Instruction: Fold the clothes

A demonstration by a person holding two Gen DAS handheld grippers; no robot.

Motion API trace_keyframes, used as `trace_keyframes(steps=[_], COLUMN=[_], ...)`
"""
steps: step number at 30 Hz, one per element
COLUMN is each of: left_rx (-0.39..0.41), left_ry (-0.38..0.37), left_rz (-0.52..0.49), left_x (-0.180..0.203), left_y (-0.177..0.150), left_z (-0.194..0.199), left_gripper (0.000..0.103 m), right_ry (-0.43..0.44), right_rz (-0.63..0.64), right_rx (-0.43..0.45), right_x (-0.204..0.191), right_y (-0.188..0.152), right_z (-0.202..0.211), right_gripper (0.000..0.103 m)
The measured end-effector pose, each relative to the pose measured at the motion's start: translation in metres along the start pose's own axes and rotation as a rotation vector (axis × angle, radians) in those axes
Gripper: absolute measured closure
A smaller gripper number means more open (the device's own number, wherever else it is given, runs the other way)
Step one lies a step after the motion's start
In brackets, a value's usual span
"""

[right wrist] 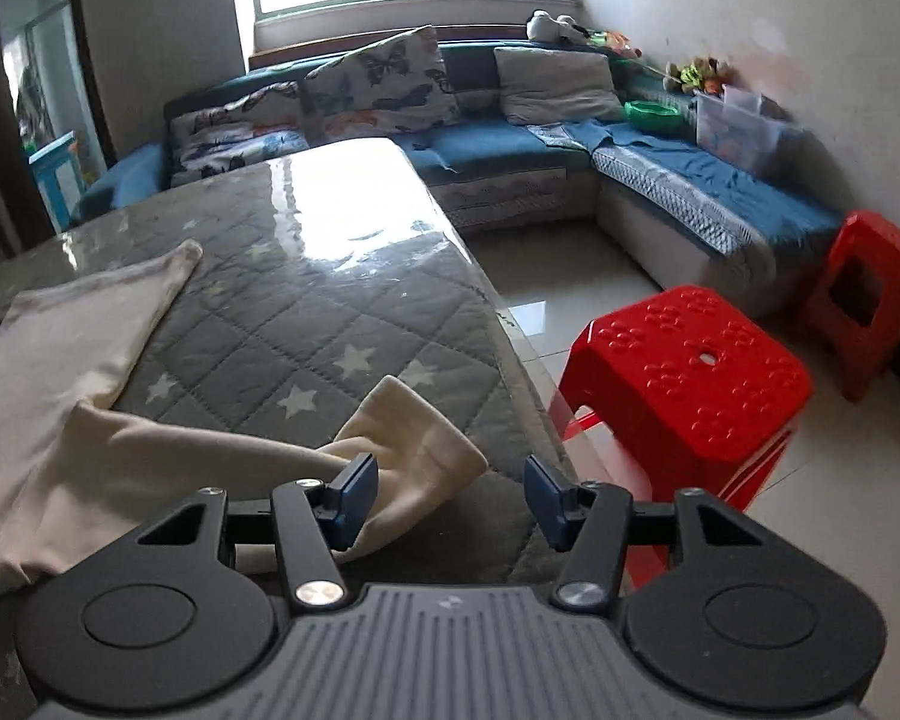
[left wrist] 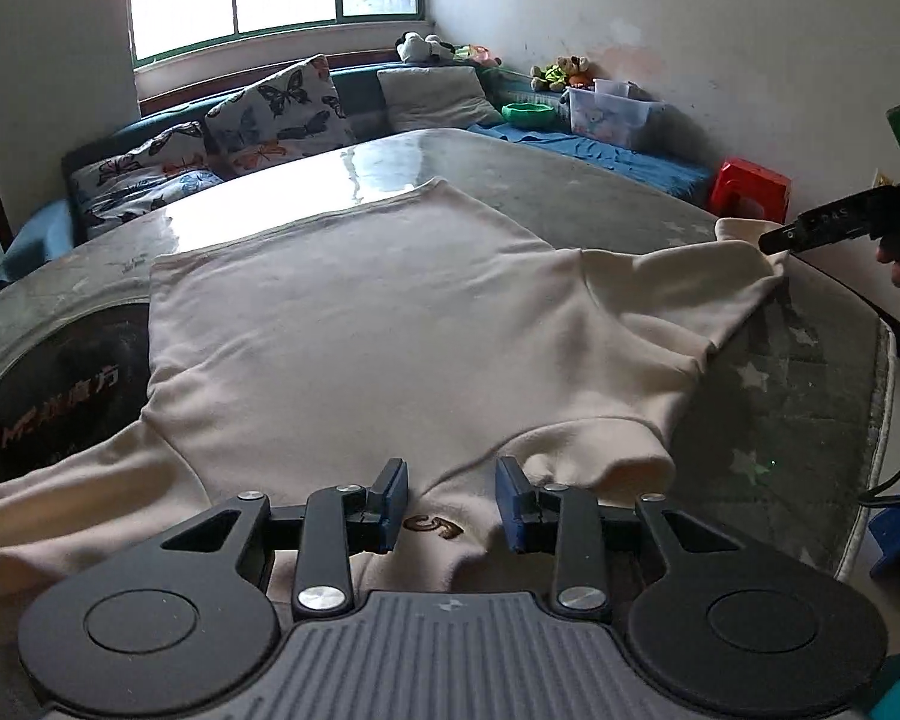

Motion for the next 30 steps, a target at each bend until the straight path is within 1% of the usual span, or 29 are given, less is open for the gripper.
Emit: trace_keyframes(steps=[1, 2, 3, 4, 5, 8, 10, 13, 15, 16, 17, 18, 20, 21, 23, 25, 27, 30], left_rx=[0.006, 0.007, 0.005, 0.003, 0.002, 0.003, 0.004, 0.008, 0.011, 0.012, 0.013, 0.013, 0.012, 0.011, 0.011, 0.012, 0.011, 0.012], left_ry=[0.003, 0.004, 0.004, 0.004, 0.004, 0.003, 0.002, 0.004, 0.006, 0.005, 0.005, 0.004, 0.002, 0.002, 0.002, 0.003, 0.003, 0.003], left_rz=[-0.003, -0.001, 0.004, 0.005, 0.006, 0.01, 0.013, 0.014, 0.011, 0.011, 0.011, 0.01, 0.009, 0.01, 0.007, 0.008, 0.014, 0.026], left_x=[0.001, 0.0, 0.0, 0.0, 0.0, -0.001, -0.002, -0.002, -0.001, -0.001, -0.002, -0.002, -0.002, -0.002, -0.001, 0.0, 0.0, 0.0], left_y=[-0.001, -0.001, 0.0, 0.0, 0.0, 0.0, -0.001, -0.001, -0.002, -0.002, -0.003, -0.003, -0.003, -0.003, -0.003, -0.003, -0.004, -0.004], left_z=[0.0, 0.0, -0.001, 0.0, 0.0, 0.0, 0.0, 0.0, 0.0, 0.0, 0.0, 0.0, 0.001, 0.001, 0.002, 0.002, 0.003, 0.004], left_gripper=[0.068, 0.068, 0.067, 0.067, 0.067, 0.067, 0.067, 0.067, 0.067, 0.067, 0.067, 0.067, 0.067, 0.067, 0.067, 0.067, 0.067, 0.067], right_ry=[0.01, 0.02, 0.029, 0.036, 0.039, 0.064, 0.08, 0.101, 0.078, 0.048, 0.011, -0.048, -0.101, -0.106, -0.082, -0.026, 0.019, 0.057], right_rz=[-0.015, -0.02, -0.019, -0.018, -0.017, 0.006, 0.03, 0.043, 0.038, 0.026, 0.014, 0.0, -0.018, -0.022, -0.019, 0.007, 0.036, 0.055], right_rx=[-0.003, -0.012, -0.019, -0.024, -0.018, 0.047, 0.111, 0.237, 0.256, 0.242, 0.222, 0.183, 0.133, 0.122, 0.11, 0.1, 0.079, 0.044], right_x=[0.002, 0.002, 0.0, -0.001, -0.004, -0.019, -0.029, -0.036, -0.032, -0.026, -0.02, -0.011, 0.001, 0.002, -0.002, -0.014, -0.028, -0.046], right_y=[0.0, 0.0, 0.0, 0.001, 0.004, 0.02, 0.031, 0.043, 0.041, 0.037, 0.033, 0.028, 0.019, 0.016, 0.013, 0.013, 0.015, 0.014], right_z=[-0.001, -0.003, -0.007, -0.01, -0.011, -0.004, 0.009, 0.042, 0.052, 0.05, 0.046, 0.037, 0.025, 0.023, 0.021, 0.018, 0.008, -0.013], right_gripper=[0.053, 0.063, 0.077, 0.085, 0.096, 0.099, 0.099, 0.1, 0.098, 0.095, 0.088, 0.084, 0.084, 0.084, 0.082, 0.077, 0.064, 0.063])
Point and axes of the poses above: each gripper's, at about its wrist camera, not at the fingertips, and z roughly against the way its jaws point, x to its right, y to its top, the point moved 1 cm from there along -z, roughly the way its jaws point, and after that the axes turned 4 degrees about -z, right-handed, at the moved point
